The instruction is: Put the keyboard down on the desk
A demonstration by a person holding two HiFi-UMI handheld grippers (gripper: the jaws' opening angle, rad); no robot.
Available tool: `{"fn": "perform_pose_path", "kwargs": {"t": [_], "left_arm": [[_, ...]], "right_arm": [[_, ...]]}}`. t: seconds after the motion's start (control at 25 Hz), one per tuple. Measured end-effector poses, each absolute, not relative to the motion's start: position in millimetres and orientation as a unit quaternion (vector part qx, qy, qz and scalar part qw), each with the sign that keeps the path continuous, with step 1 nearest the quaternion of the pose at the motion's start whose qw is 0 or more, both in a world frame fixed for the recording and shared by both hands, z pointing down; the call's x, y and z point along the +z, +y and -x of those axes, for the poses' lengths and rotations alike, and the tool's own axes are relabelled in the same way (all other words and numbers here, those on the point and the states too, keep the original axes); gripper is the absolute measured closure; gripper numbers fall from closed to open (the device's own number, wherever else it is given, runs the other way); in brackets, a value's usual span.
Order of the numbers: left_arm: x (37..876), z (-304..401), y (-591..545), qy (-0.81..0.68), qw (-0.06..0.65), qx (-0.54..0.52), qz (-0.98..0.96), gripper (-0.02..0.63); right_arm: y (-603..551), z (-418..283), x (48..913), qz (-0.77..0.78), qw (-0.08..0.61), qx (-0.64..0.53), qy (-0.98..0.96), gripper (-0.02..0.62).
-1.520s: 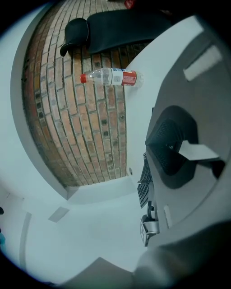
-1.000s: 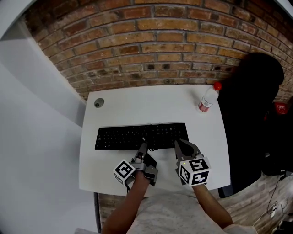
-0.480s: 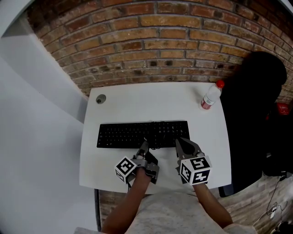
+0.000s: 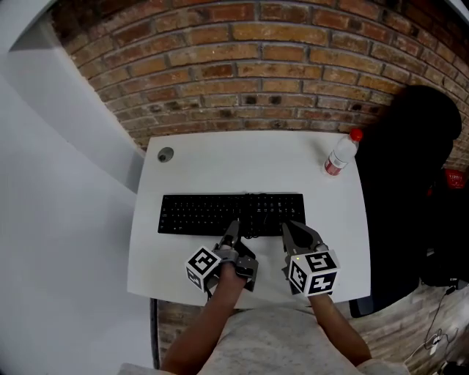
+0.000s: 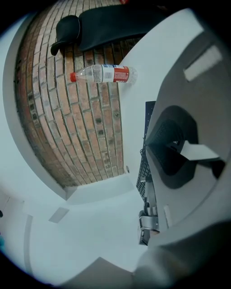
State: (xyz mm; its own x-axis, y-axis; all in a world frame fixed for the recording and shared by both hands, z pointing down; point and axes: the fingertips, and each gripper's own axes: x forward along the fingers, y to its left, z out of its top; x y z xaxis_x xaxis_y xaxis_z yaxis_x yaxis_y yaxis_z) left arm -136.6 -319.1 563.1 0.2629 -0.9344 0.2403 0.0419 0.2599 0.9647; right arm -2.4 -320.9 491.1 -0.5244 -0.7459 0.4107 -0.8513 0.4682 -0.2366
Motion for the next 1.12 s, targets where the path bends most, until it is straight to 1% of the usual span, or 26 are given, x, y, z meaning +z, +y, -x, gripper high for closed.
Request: {"fn": "perform_pose_path", "kwargs": {"t": [0.12,0.48,0.64,0.68,1.12], "left_arm": [[561.8,136.4,-319.9,-0.471,0.64,-0.382,-0.471,0.405],[556.5,136.6,-320.3,-0.473,0.638,-0.384,-0.471,0.34],[550.1,134.1,-321.2,-0.475,0.634,-0.376,-0.481,0.256],[549.3,133.9,-321.0,-0.476,0.633,-0.375,-0.482,0.245],[548.7,130.2,-304.2,-0.46,0.644,-0.377,-0.481,0.238]], "right_arm": [[-320.5,3.0,491.6,-0.47,0.125,0.21,-0.848,0.589],[-315.0,1.9,492.4,-0.467,0.125,0.212,-0.849,0.589],[-313.4,0.3,491.5,-0.467,0.123,0.213,-0.849,0.589],[-313.1,0.1,491.5,-0.466,0.123,0.214,-0.85,0.589],[-308.0,7.3,490.3,-0.461,0.12,0.214,-0.853,0.589]]}}
